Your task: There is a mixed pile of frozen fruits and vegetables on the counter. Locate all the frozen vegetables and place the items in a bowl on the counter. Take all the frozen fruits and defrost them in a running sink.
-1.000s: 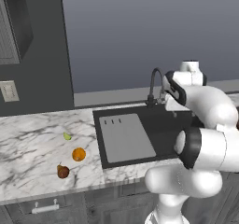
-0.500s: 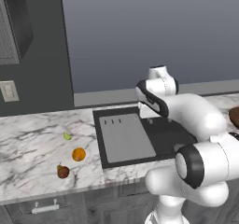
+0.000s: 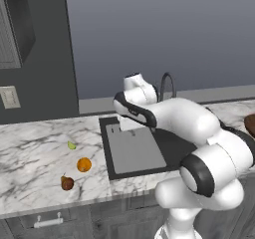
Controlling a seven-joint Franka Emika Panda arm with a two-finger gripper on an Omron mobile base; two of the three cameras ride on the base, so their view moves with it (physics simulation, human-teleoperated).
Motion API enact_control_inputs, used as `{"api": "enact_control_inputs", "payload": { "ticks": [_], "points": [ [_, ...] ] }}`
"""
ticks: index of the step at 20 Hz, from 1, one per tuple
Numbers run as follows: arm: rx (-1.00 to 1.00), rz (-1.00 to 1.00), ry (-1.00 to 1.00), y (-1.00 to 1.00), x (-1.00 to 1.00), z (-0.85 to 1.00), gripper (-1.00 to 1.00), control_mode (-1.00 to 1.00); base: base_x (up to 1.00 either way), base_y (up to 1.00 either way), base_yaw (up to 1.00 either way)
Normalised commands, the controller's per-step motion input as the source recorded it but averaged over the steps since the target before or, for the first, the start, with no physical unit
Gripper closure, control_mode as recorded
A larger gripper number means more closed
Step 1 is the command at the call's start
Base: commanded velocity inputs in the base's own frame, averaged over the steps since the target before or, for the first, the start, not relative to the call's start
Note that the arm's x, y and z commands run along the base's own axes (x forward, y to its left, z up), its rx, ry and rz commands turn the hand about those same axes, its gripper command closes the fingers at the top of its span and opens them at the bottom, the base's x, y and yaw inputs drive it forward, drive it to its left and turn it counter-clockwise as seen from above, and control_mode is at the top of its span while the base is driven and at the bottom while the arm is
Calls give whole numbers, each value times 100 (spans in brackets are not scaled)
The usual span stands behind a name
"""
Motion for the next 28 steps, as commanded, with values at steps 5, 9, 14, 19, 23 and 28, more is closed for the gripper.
{"api": "enact_control_inputs", "payload": {
  "ticks": [5,9,14,19,23,28],
  "points": [
    [-2,6,1,99,28,-18,-100,-100,0,0,0],
    [3,16,0,87,36,-37,-100,-100,0,0,0],
    [4,23,4,65,44,-29,-100,-100,0,0,0],
    [5,21,0,61,55,-26,-100,-100,0,0,0],
    [15,19,1,49,54,-15,-100,-100,0,0,0],
    [2,2,0,59,41,-16,-100,-100,0,0,0]
  ]
}}
